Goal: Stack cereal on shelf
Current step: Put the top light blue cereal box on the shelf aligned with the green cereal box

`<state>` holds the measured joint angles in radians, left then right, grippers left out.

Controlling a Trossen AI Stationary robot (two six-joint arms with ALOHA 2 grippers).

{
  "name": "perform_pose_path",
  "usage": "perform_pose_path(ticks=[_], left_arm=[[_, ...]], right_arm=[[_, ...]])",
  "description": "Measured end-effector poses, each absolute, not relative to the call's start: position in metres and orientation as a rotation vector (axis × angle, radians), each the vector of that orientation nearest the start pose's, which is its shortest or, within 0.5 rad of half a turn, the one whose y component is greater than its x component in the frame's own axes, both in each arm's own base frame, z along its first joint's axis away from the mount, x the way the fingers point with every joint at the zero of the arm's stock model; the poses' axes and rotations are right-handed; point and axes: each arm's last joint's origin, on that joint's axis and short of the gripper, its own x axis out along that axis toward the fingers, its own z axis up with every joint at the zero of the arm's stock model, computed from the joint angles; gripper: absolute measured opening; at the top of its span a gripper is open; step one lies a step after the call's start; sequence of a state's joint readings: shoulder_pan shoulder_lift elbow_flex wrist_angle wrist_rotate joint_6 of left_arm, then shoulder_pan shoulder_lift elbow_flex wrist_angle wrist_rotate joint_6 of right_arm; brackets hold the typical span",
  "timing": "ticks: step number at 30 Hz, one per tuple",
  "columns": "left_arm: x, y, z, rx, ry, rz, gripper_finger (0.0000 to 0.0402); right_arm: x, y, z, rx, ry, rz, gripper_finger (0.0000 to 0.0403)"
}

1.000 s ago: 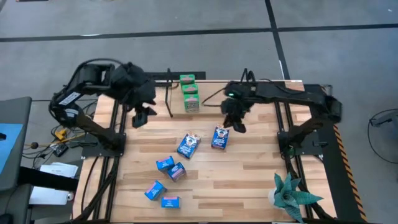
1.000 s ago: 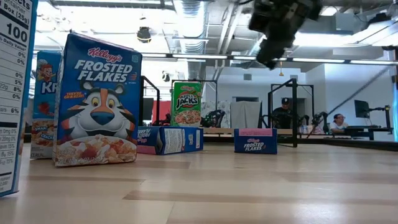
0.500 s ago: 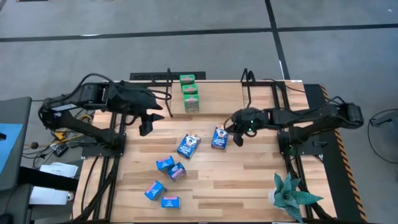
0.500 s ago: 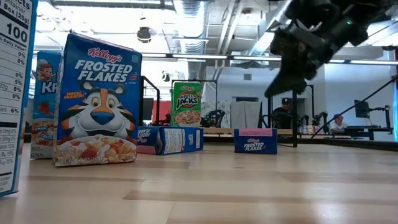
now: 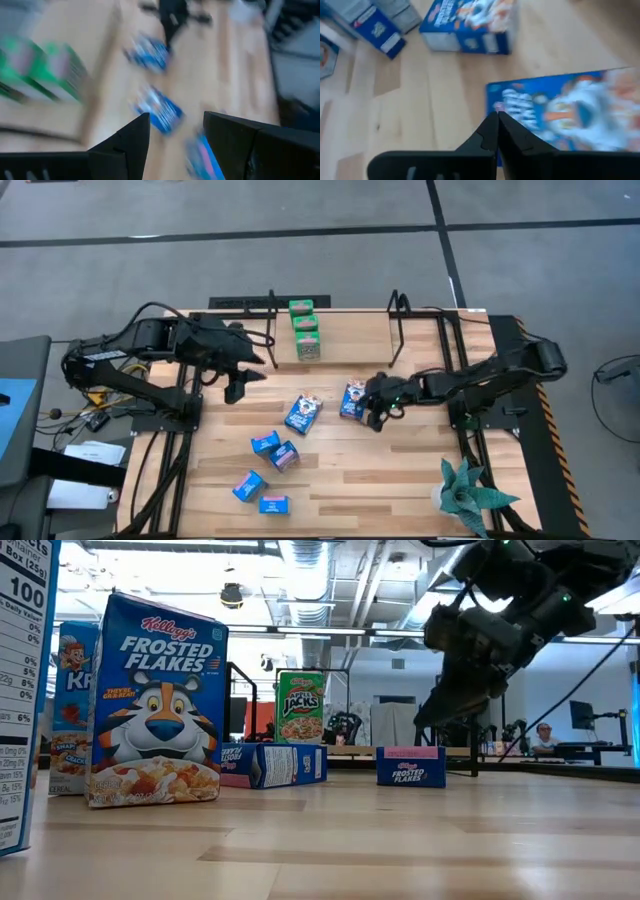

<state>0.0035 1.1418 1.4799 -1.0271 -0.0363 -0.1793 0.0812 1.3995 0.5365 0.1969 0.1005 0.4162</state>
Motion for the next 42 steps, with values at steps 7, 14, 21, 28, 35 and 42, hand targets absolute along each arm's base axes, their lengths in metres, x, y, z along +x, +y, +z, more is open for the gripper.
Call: perform_pose_path(ticks=[7,14,21,28,35,42], left_arm=[[0.18,-0.028,0.405,-0.187,0.927,-0.069,0.0174],[0.179,-0.057,0.399,-0.187,0.95,-0.061,0.0174],[0.191,-0.078,0.337,-0.245,1.04,-0.022,0.0196],[0.202,-0.087,0.303,-0.439,1.118,-0.029,0.0284],[0.207,-0.084,0.301,-0.504,1.074,0.102,0.034],[0.222,-0.088,0.286,-0.425,1.09,0.174,0.0342]], right_arm=[[0.275,0.042,0.153,0.354,0.648,-0.115,0.0031],[0.279,0.053,0.158,0.364,0.631,-0.096,0.0068],[0.277,0.056,0.157,0.371,0.644,-0.101,0.0134],[0.271,0.067,0.152,0.31,0.732,-0.02,0.0202],[0.266,0.07,0.151,0.29,0.793,0.059,0.0208],[0.265,0.073,0.15,0.27,0.807,0.124,0.019]])
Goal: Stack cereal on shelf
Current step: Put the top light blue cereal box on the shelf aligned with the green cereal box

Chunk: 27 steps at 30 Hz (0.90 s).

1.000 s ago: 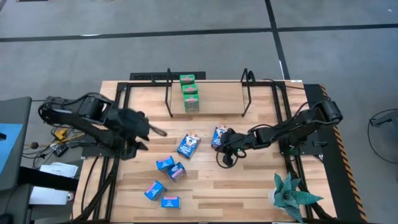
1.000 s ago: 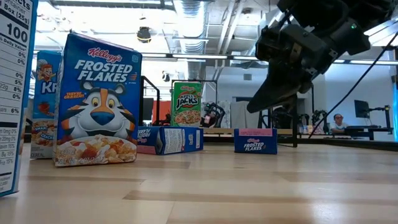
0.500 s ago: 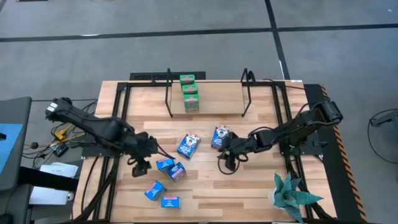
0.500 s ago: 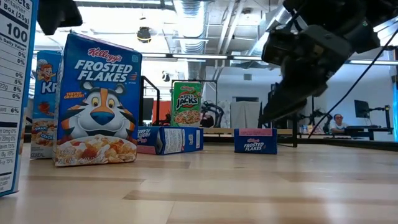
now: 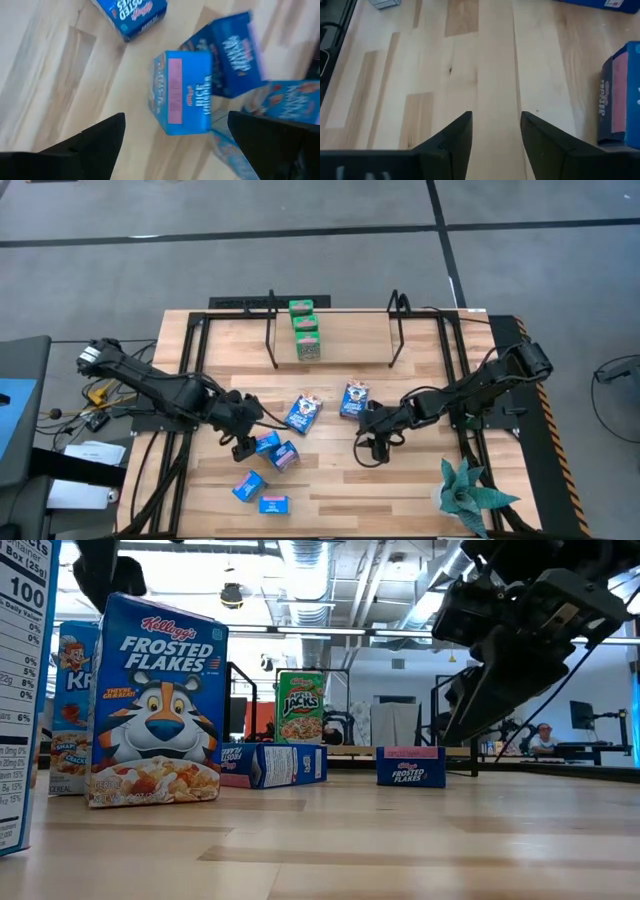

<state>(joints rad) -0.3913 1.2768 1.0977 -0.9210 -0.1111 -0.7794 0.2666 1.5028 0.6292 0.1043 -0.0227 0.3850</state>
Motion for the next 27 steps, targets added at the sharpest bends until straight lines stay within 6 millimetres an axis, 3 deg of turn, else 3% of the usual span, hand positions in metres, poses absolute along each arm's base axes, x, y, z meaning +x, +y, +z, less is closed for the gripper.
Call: perform_pose_path(ticks=[9,20,27], left_arm=[[0.246,-0.099,0.252,-0.335,1.222,0.166,0.0341],[0.246,-0.1,0.253,-0.363,1.227,0.164,0.0341],[0.246,-0.097,0.266,-0.297,1.206,0.204,0.0341]], right_arm=[[0.262,0.071,0.147,0.301,0.874,0.194,0.0167],[0.263,0.068,0.147,0.278,0.873,0.208,0.0147],[0.264,0.063,0.147,0.269,0.869,0.203,0.0137]])
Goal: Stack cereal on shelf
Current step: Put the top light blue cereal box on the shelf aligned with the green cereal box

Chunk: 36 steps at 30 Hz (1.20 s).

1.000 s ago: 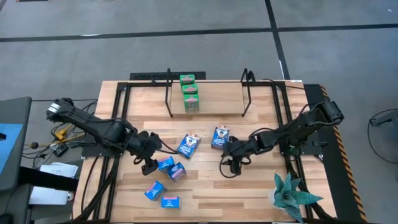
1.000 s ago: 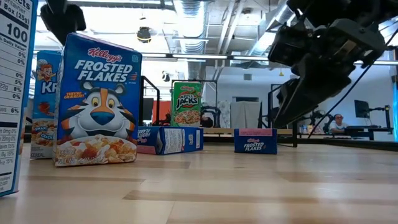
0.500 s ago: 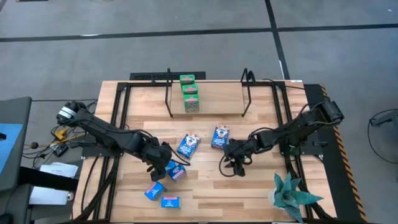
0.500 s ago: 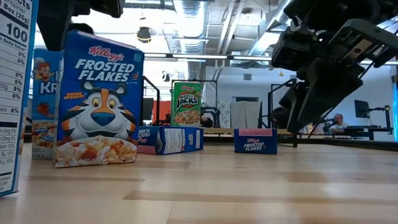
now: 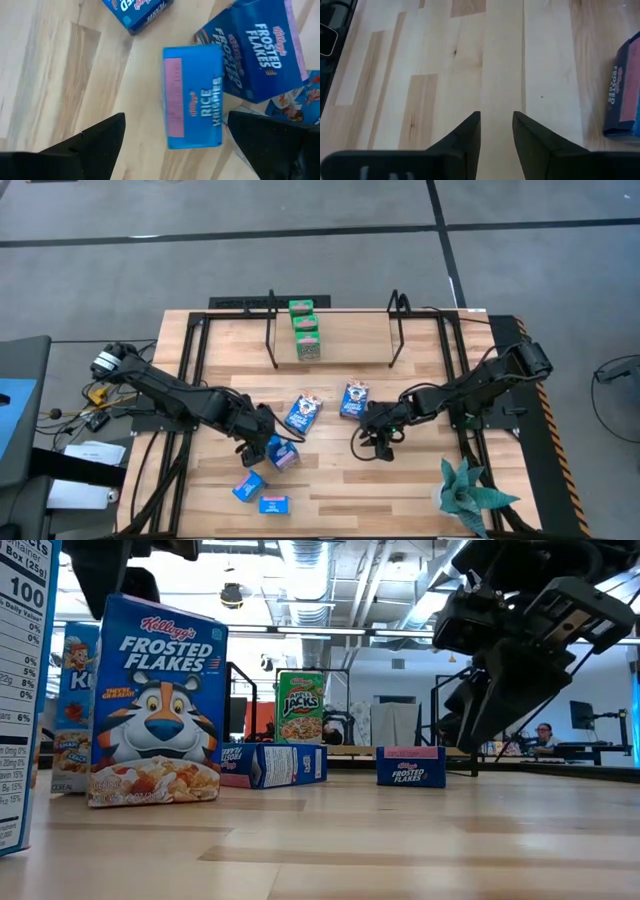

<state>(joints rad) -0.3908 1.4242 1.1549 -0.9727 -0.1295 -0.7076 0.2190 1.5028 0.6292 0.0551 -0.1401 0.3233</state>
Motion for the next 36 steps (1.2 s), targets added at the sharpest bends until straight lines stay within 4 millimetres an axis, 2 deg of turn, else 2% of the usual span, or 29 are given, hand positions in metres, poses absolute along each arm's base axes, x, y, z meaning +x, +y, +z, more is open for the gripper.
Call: perform_pose_path(ticks=[36], left_arm=[[0.2444,-0.1035,0.2659,-0.331,1.197,0.222,0.0341]], right_arm=[[0.2641,0.058,0.1465,0.276,0.879,0.205,0.0136]])
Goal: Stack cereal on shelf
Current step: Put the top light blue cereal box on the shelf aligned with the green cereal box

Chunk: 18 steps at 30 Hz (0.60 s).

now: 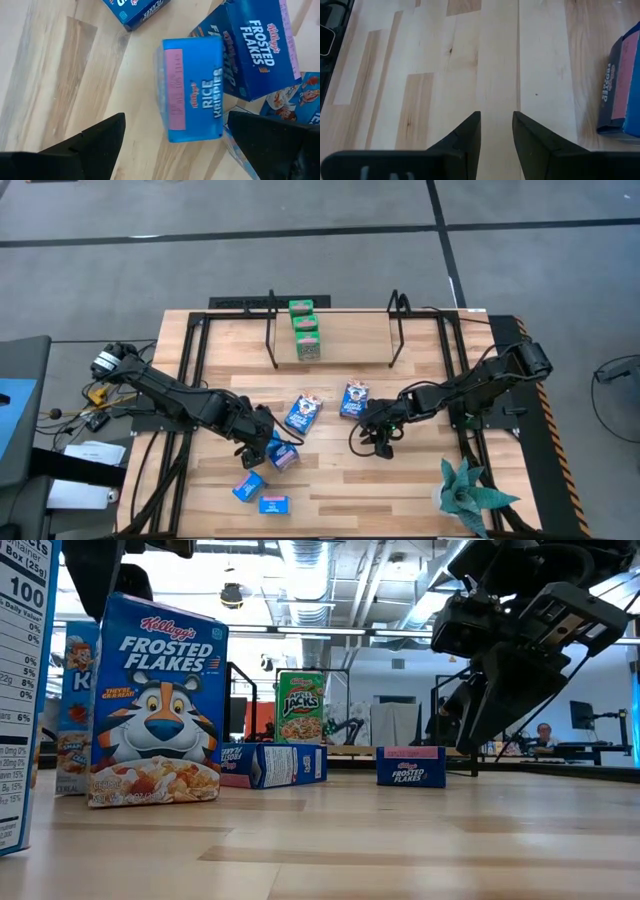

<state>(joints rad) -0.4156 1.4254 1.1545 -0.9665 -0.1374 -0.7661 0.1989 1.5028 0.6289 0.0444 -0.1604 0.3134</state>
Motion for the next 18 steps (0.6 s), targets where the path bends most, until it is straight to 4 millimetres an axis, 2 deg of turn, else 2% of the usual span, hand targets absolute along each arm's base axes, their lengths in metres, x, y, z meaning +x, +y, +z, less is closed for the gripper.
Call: perform_pose_path(ticks=[6,12,18], left_arm=[[0.2449,-0.1049,0.2661,-0.362,1.202,0.206,0.0341],[0.244,-0.1037,0.2659,-0.313,1.185,0.242,0.0341],[0.245,-0.1068,0.2666,-0.368,1.173,0.239,0.0341]], right_arm=[[0.2641,0.058,0.1465,0.272,0.878,0.207,0.0136],[0.2644,0.0566,0.1465,0.271,0.877,0.204,0.0136],[0.2643,0.0569,0.1465,0.276,0.88,0.22,0.0136]])
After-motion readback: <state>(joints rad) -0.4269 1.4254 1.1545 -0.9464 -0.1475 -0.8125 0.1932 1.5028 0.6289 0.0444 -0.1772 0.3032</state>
